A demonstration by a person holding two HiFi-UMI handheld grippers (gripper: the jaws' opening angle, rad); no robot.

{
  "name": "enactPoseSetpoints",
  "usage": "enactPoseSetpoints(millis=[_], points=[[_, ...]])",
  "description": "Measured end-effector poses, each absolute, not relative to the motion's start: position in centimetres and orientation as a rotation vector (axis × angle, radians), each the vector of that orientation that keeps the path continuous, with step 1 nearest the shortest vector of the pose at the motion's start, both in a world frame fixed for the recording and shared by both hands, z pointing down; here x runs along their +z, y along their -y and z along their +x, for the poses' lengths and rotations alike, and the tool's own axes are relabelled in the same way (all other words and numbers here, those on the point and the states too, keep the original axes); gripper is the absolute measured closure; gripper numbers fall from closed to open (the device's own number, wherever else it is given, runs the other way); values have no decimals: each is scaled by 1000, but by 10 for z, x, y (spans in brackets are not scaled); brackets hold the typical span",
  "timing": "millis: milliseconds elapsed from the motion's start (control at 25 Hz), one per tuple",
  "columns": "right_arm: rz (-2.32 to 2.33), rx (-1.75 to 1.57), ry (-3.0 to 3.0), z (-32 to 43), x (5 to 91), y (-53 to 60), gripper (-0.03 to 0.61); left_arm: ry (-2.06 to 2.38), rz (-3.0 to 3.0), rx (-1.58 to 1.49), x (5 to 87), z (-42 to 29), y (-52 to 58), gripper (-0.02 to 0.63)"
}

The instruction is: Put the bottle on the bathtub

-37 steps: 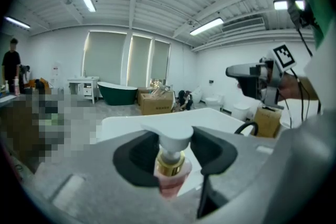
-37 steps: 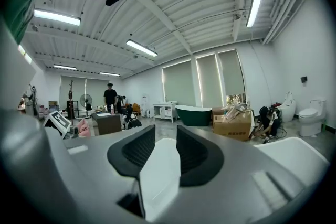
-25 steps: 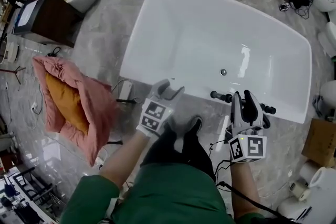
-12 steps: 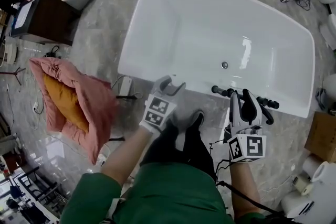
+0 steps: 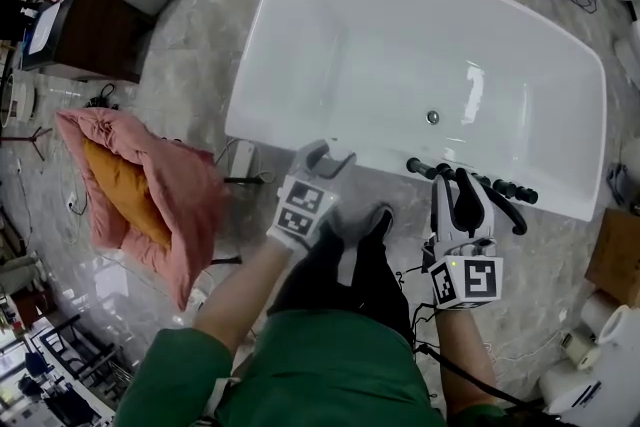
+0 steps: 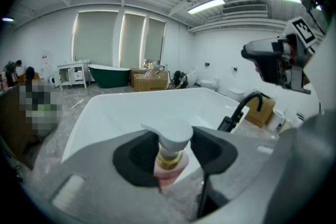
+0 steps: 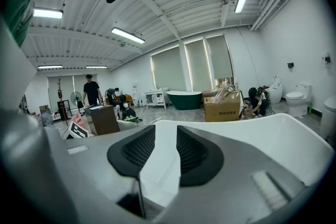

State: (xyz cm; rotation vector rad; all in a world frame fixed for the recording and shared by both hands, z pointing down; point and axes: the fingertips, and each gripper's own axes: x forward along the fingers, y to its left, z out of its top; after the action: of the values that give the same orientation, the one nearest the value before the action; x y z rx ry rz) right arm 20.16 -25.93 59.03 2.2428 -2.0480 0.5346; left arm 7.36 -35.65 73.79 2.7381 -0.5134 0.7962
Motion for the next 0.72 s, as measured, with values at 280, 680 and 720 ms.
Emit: enactPoseSetpoints(millis=[280, 680, 720], points=[[2263, 558, 2036, 212, 600, 255, 453, 480, 2771, 816, 745, 82, 351, 430], [2254, 582, 2057, 208, 603, 258, 453, 520, 2749, 824, 748, 74, 361, 428], [2252, 580, 2059, 207, 603, 259, 453, 524, 2747, 823, 749, 72, 362, 428]])
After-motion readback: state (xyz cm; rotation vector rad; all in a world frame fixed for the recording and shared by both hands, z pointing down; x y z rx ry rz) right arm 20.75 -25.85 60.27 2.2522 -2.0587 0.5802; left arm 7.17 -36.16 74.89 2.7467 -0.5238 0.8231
